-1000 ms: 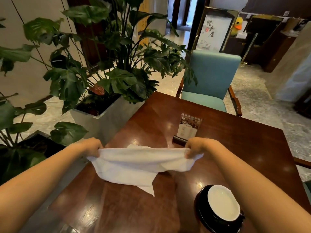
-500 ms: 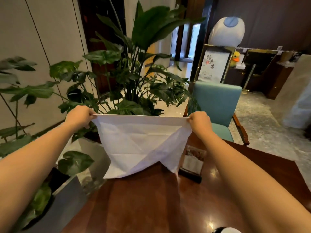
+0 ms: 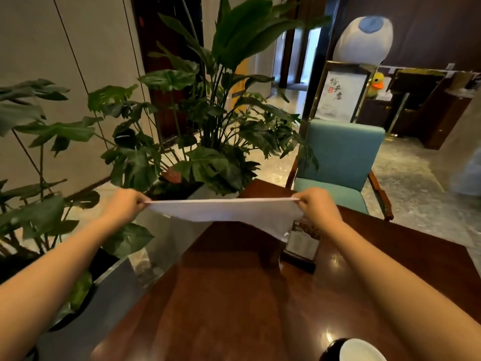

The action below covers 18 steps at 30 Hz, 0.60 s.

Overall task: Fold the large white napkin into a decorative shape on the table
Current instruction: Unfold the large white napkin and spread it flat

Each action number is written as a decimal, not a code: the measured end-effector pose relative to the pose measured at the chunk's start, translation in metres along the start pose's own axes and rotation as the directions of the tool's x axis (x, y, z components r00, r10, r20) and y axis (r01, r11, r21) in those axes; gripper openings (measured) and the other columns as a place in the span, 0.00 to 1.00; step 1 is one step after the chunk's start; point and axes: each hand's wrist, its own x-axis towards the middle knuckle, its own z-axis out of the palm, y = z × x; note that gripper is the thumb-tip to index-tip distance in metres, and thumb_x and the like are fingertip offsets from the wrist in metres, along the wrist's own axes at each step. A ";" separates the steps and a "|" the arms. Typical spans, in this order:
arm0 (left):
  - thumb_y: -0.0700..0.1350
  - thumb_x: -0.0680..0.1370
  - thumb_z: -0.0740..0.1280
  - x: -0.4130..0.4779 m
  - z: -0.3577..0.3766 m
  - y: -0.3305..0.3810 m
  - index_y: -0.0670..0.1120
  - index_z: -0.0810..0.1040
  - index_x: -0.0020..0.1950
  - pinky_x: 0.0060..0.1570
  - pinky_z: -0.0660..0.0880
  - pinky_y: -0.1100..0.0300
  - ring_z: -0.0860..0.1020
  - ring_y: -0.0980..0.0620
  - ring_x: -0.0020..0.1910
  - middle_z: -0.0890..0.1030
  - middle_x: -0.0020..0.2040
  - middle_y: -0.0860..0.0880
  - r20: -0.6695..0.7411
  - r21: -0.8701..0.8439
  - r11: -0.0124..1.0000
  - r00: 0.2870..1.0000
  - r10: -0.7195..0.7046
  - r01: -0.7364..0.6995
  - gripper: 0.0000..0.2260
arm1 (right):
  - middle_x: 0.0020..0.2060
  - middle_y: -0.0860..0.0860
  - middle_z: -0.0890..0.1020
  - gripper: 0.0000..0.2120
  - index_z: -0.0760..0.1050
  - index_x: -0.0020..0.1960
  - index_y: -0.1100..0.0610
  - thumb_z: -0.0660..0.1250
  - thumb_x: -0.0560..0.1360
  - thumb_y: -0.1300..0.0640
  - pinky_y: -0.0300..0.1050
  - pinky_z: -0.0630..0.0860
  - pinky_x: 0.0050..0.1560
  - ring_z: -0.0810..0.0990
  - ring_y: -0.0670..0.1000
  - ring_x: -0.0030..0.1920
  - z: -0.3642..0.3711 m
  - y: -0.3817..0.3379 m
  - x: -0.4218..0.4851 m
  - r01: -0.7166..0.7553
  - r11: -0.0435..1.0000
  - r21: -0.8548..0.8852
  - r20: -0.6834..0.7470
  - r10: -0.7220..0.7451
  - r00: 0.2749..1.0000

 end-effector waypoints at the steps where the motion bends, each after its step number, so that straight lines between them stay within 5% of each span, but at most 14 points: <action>1: 0.39 0.75 0.67 -0.013 0.016 -0.011 0.41 0.83 0.49 0.43 0.75 0.54 0.79 0.46 0.41 0.84 0.44 0.42 0.038 0.024 1.000 0.999 -0.006 0.005 0.06 | 0.44 0.59 0.84 0.10 0.83 0.49 0.60 0.63 0.74 0.64 0.47 0.74 0.46 0.80 0.60 0.46 0.011 0.003 -0.015 0.043 0.999 -0.034 0.074 -0.040 0.996; 7: 0.40 0.75 0.66 -0.089 0.095 -0.055 0.45 0.85 0.45 0.31 0.72 0.56 0.80 0.46 0.35 0.85 0.39 0.42 0.256 0.164 0.987 0.966 -0.041 -0.001 0.07 | 0.45 0.55 0.85 0.08 0.82 0.44 0.58 0.63 0.72 0.61 0.47 0.76 0.48 0.80 0.55 0.48 0.069 0.020 -0.108 0.229 0.973 -0.033 0.419 -0.195 0.887; 12: 0.40 0.72 0.65 -0.146 0.143 -0.069 0.51 0.85 0.43 0.40 0.77 0.57 0.81 0.49 0.42 0.86 0.44 0.47 0.365 0.132 0.991 0.927 -0.080 0.033 0.11 | 0.49 0.53 0.82 0.10 0.80 0.46 0.58 0.60 0.74 0.59 0.47 0.73 0.51 0.77 0.54 0.52 0.117 0.031 -0.170 0.208 0.977 -0.044 0.560 -0.148 0.815; 18: 0.39 0.77 0.60 -0.202 0.183 -0.071 0.51 0.80 0.59 0.56 0.74 0.59 0.77 0.51 0.58 0.79 0.62 0.51 0.415 0.239 0.971 0.903 -0.114 0.013 0.15 | 0.44 0.57 0.80 0.11 0.70 0.35 0.57 0.57 0.75 0.60 0.48 0.71 0.45 0.77 0.58 0.49 0.153 0.023 -0.224 0.166 0.984 -0.073 0.703 -0.067 0.708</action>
